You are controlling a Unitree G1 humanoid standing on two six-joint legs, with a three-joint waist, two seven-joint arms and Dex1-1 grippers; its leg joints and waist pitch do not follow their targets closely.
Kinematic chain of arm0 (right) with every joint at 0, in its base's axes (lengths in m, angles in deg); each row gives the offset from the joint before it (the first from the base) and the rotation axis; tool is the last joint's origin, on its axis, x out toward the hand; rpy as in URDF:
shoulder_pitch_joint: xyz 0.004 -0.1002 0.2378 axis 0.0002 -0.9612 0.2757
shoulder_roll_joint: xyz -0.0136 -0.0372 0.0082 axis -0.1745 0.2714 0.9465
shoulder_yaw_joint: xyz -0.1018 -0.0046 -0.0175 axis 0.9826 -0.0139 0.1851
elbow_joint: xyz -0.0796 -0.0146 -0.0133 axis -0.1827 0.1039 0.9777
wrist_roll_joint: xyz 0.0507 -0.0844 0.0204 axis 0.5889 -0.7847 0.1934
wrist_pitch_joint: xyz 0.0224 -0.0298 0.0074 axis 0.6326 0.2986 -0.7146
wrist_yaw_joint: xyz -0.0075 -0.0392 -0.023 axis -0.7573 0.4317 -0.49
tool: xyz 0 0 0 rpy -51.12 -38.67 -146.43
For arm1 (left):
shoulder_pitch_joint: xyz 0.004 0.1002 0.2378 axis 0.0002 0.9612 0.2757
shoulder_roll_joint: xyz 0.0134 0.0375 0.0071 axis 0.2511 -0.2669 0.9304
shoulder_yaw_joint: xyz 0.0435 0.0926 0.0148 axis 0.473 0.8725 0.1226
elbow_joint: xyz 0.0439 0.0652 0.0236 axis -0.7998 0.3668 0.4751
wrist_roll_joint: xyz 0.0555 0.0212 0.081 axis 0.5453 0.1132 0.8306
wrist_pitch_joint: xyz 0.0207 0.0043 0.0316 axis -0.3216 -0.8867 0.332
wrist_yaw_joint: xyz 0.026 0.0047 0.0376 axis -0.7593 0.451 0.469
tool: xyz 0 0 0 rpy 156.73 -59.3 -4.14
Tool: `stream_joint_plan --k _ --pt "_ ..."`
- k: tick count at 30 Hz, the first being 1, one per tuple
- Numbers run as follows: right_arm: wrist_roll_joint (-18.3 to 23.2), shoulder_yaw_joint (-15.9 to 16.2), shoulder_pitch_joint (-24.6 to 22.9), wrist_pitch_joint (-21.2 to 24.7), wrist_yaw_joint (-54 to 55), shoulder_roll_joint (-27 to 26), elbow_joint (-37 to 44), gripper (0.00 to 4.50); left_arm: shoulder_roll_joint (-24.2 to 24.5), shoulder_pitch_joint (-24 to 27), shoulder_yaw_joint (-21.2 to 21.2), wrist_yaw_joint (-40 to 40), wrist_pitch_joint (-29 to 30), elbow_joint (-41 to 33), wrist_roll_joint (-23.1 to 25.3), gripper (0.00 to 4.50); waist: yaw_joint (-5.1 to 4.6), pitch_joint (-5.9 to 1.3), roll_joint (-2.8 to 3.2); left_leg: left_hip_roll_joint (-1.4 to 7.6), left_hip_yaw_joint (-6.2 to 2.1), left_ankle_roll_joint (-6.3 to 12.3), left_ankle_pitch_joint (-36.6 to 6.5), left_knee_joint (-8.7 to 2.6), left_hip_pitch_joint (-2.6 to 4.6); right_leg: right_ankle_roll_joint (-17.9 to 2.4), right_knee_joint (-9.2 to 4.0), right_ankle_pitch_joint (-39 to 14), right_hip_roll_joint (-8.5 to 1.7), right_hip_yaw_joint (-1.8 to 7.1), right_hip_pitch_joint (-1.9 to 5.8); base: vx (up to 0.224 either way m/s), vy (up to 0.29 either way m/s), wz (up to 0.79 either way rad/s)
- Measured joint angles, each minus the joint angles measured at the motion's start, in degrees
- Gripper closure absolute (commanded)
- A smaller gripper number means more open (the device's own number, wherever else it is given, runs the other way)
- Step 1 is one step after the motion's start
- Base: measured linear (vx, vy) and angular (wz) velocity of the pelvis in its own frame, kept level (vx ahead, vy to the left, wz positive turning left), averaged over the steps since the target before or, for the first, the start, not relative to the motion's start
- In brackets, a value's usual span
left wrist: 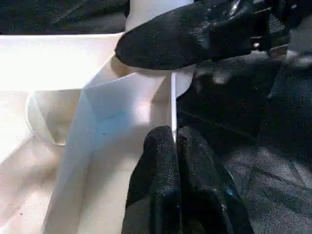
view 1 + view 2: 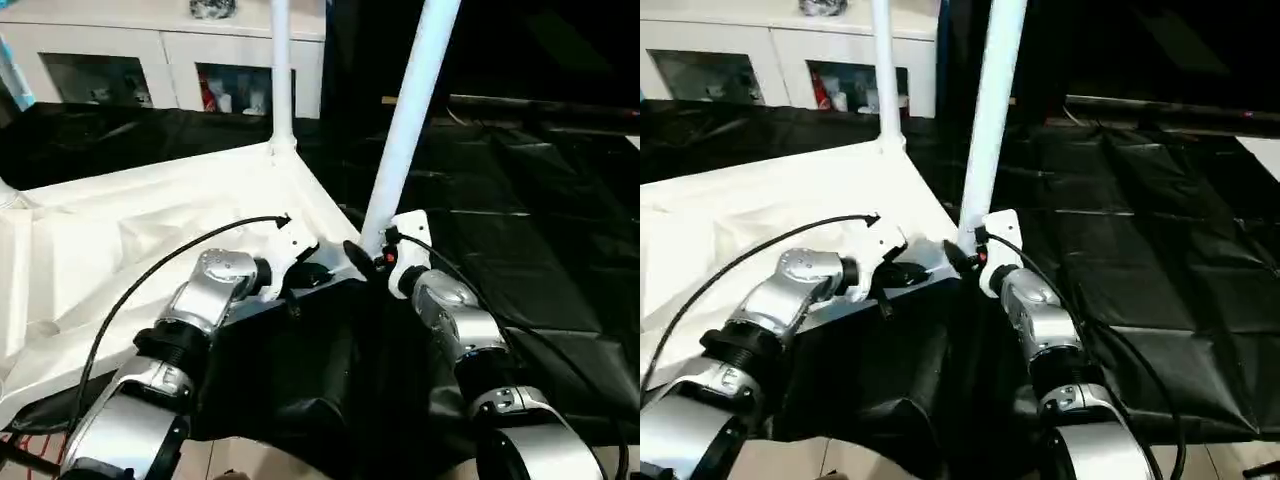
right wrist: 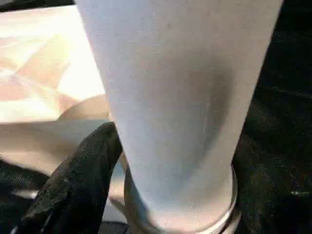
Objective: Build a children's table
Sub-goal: Rotate leg to tighten
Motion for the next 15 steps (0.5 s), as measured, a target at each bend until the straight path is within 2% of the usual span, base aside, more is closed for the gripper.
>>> stream_joint_plan --k 4,10,15 --pt "0.19 2.52 -0.13 0.01 -9.91 3.39 0.53 0.7 2.2 1.59 0.53 4.66 -0.62 -2.74 -0.43 4.5 0.19 0.0 0.0 0.01 0.02 0.0 0.0 -0.09 -0.04 0.01 0.0 -0.05 0.02 0.0 -0.06 0.0 0.0 0.0" --pt "0.96 7.04 -2.32 1.85 -25.6 8.91 5.57 0.7 6.54 3.65 2.34 12.76 -1.84 -6.71 -2.1 4.5 0.64 0.01 -0.01 0.02 0.03 0.01 -0.01 -0.09 -0.31 -0.17 0.01 0.04 0.01 0.0 -0.19 0.0 0.0 0.0" --pt "1.54 9.16 -2.79 2.83 -32.77 11.52 7.11 0.7 8.24 4.57 3.05 16.51 -2.27 -8.4 -2.26 4.5 1.05 0.01 -0.01 0.02 0.04 0.0 0.0 -0.05 -0.31 0.0 0.01 -0.06 0.01 0.0 -0.16 0.0 0.0 0.0"
